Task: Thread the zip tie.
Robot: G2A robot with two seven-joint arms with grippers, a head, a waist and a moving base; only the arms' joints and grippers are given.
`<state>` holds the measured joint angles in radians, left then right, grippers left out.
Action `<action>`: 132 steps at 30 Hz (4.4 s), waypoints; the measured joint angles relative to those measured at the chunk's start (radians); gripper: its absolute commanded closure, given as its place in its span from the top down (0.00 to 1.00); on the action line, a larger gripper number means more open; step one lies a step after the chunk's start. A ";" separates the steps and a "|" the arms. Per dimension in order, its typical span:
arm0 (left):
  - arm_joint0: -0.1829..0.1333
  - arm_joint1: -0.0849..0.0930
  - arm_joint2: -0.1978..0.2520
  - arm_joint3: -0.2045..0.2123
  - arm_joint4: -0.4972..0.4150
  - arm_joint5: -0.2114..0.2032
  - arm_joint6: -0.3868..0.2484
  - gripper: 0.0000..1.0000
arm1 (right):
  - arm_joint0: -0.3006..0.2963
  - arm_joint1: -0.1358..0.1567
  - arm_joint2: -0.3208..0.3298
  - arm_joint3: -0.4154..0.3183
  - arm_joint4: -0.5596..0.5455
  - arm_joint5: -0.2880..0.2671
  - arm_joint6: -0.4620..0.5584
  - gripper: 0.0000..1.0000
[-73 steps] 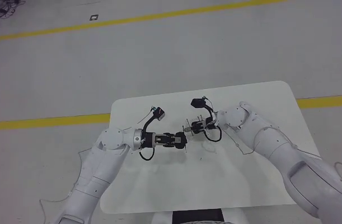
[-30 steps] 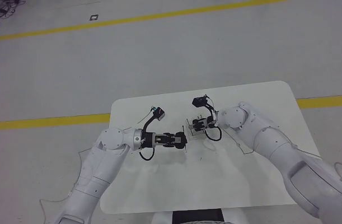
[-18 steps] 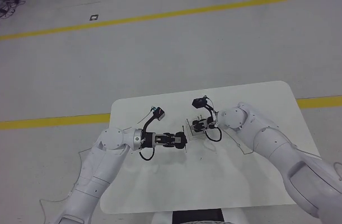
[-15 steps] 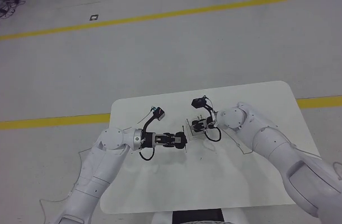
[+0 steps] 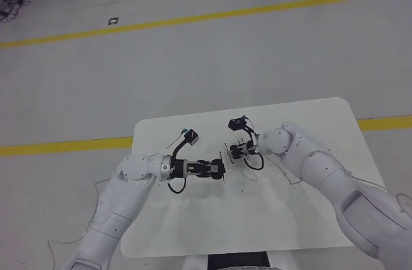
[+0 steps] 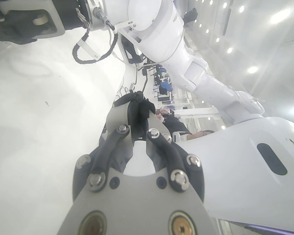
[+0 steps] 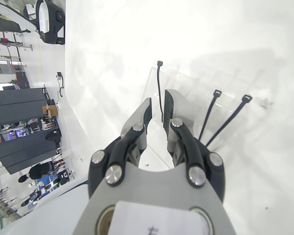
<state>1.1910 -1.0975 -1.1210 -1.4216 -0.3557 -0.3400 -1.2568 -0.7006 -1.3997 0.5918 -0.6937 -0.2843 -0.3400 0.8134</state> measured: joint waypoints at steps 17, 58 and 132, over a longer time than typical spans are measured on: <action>0.000 0.000 0.000 0.000 0.000 0.000 0.000 0.00 | 0.022 -0.039 -0.022 0.052 0.004 0.000 -0.009 0.16; 0.000 0.000 0.000 0.000 0.000 0.000 0.000 0.00 | 0.018 -0.047 0.005 -0.045 -0.106 0.138 0.090 0.18; 0.000 0.000 0.000 0.000 0.000 0.000 0.000 0.00 | 0.052 -0.146 0.018 0.125 -0.148 0.112 0.095 0.00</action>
<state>1.1910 -1.0975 -1.1210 -1.4216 -0.3557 -0.3400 -1.2568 -0.6485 -1.5455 0.6095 -0.5691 -0.4328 -0.2278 0.9087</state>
